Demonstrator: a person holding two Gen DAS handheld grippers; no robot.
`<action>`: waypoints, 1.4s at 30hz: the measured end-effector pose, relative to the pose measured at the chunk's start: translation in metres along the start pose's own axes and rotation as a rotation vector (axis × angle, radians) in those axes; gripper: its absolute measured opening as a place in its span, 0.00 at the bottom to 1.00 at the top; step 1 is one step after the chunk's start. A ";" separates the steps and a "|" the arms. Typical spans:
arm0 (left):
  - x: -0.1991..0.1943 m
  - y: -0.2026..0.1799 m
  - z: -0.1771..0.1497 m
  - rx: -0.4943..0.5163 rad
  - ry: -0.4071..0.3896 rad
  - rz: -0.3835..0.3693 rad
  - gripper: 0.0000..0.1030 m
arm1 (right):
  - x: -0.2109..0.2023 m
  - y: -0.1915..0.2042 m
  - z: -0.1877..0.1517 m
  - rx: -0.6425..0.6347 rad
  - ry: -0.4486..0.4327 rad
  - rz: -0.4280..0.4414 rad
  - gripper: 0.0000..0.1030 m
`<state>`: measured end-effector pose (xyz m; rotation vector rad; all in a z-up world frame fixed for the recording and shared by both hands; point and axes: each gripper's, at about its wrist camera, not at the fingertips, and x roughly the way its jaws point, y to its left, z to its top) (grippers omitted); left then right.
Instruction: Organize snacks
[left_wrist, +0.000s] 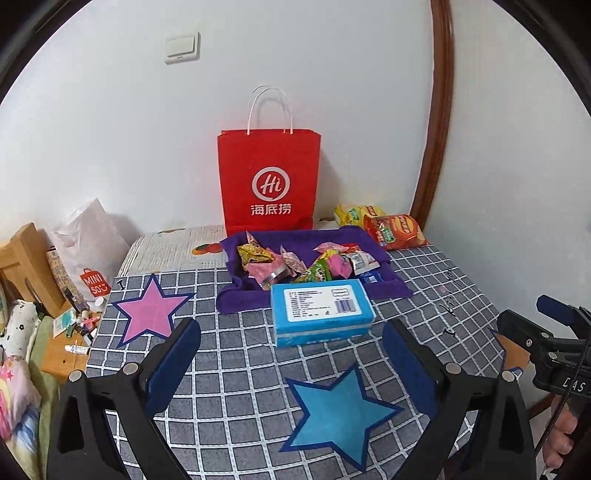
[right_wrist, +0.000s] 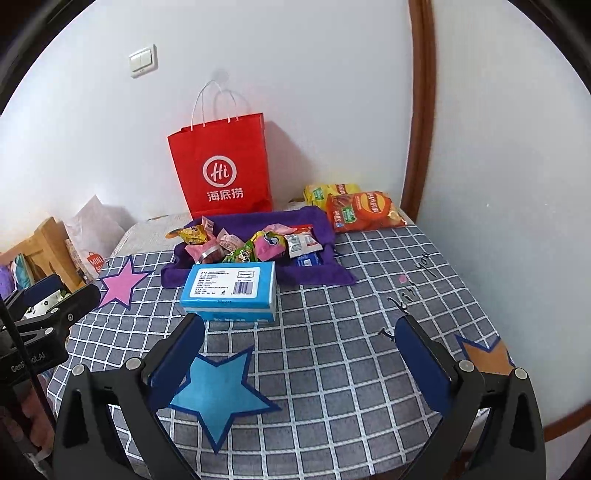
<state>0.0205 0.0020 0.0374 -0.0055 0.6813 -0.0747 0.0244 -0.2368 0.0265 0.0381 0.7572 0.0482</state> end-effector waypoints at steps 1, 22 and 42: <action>-0.001 -0.002 -0.001 0.002 -0.003 0.001 0.97 | -0.002 -0.002 -0.001 0.002 -0.003 -0.006 0.98; -0.002 -0.003 -0.005 -0.019 0.016 0.002 0.97 | -0.006 -0.009 -0.011 0.030 -0.007 -0.008 0.98; -0.007 0.000 -0.005 -0.033 0.014 0.000 0.97 | -0.009 -0.004 -0.012 0.034 -0.017 0.003 0.98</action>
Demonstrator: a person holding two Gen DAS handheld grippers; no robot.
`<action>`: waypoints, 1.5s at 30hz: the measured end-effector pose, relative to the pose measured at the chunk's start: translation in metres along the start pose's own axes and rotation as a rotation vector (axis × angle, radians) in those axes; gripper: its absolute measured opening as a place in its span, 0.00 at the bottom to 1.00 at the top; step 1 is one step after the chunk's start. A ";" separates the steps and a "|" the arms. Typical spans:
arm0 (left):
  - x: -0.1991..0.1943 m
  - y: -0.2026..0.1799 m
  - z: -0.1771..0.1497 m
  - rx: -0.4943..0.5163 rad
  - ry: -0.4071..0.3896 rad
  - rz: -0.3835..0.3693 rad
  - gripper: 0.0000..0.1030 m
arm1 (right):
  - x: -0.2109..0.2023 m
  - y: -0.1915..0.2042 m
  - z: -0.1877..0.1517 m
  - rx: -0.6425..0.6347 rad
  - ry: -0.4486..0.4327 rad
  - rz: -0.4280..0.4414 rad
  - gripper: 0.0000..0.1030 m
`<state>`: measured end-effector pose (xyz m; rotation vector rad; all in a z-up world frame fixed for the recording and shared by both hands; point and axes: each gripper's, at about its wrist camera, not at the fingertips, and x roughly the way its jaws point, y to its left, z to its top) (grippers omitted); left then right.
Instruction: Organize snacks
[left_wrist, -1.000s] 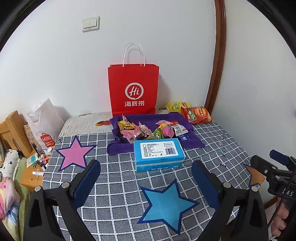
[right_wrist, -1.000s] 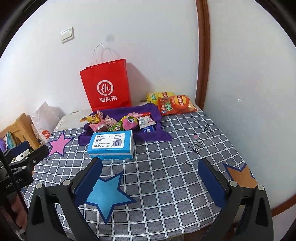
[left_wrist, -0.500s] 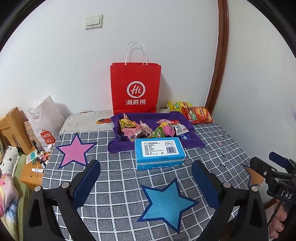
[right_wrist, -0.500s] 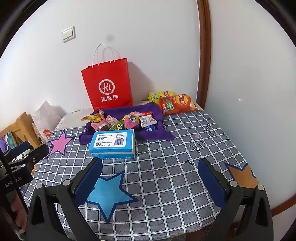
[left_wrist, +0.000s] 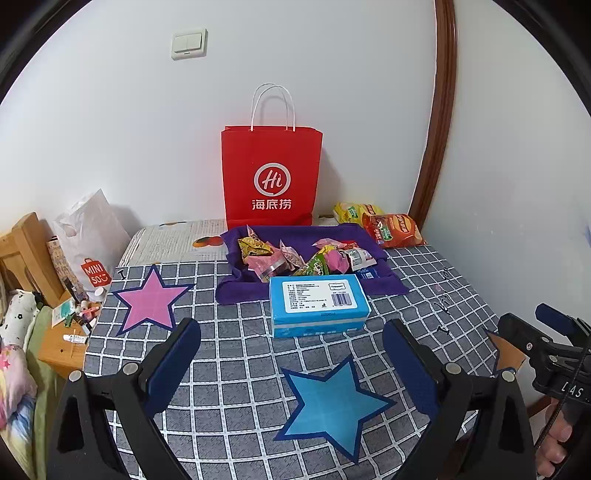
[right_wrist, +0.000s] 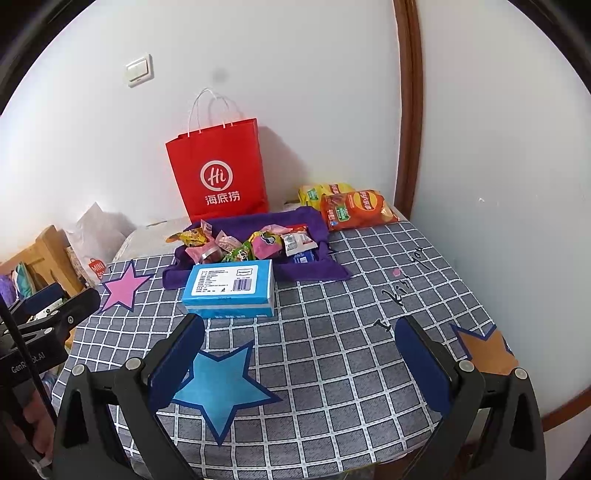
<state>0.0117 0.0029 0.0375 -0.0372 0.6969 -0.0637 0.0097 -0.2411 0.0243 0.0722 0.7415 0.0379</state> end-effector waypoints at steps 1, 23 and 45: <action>0.000 0.000 0.000 0.001 0.000 -0.001 0.97 | 0.000 0.000 0.000 0.001 0.000 0.001 0.98; -0.003 -0.002 -0.002 0.002 -0.003 -0.004 0.97 | -0.006 -0.004 -0.001 0.018 -0.006 0.010 0.98; -0.006 0.000 0.000 -0.002 -0.009 -0.005 0.97 | -0.009 -0.002 -0.001 0.020 -0.006 0.010 0.98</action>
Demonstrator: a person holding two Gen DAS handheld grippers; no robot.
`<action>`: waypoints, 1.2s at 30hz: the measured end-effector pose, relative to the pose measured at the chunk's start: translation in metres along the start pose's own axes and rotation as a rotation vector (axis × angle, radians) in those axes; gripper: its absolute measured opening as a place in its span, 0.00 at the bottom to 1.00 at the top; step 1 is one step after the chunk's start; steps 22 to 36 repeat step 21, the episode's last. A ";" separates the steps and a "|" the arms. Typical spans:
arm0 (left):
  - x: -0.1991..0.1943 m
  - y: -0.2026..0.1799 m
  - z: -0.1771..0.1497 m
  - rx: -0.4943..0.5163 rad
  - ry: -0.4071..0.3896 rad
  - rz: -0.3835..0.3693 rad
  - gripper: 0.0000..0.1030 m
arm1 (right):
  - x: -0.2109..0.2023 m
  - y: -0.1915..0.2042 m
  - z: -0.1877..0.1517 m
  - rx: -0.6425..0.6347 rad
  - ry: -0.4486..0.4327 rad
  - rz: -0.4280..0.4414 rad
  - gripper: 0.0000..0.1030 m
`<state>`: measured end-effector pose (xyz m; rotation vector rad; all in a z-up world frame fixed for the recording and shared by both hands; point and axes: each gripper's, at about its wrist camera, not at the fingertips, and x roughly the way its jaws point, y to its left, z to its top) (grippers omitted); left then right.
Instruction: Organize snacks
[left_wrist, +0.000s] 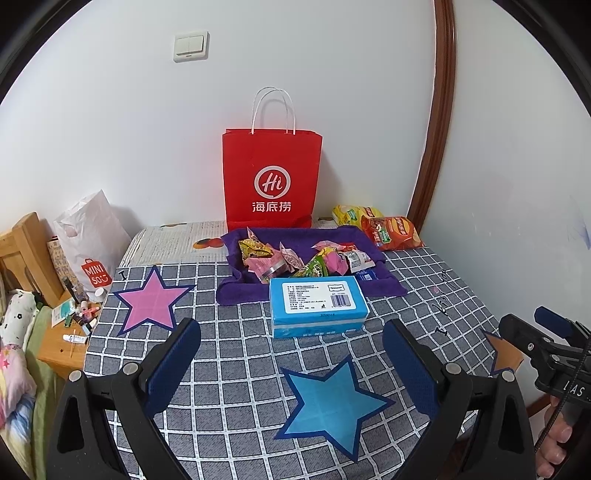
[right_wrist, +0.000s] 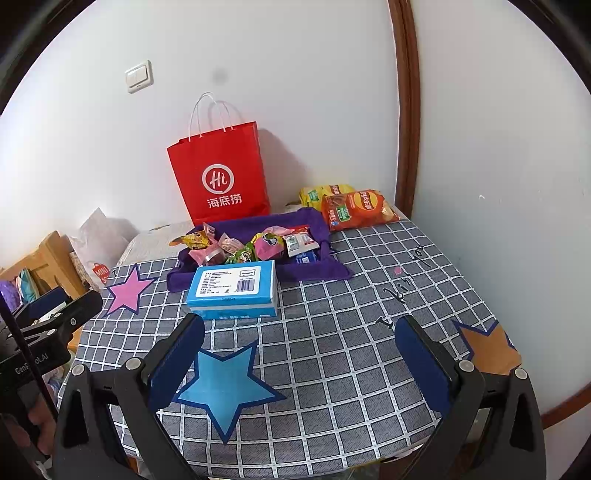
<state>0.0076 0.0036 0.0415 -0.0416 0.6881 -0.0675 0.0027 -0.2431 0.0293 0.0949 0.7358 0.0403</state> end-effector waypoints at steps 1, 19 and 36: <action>0.000 0.000 0.000 -0.001 -0.001 0.000 0.97 | 0.000 0.001 0.000 0.000 0.000 0.001 0.98; 0.006 0.002 -0.002 -0.011 0.001 -0.003 0.97 | 0.004 0.006 0.001 -0.008 0.003 0.013 0.98; 0.008 0.001 -0.003 -0.008 0.003 -0.004 0.97 | 0.007 0.007 0.002 -0.008 0.007 0.013 0.98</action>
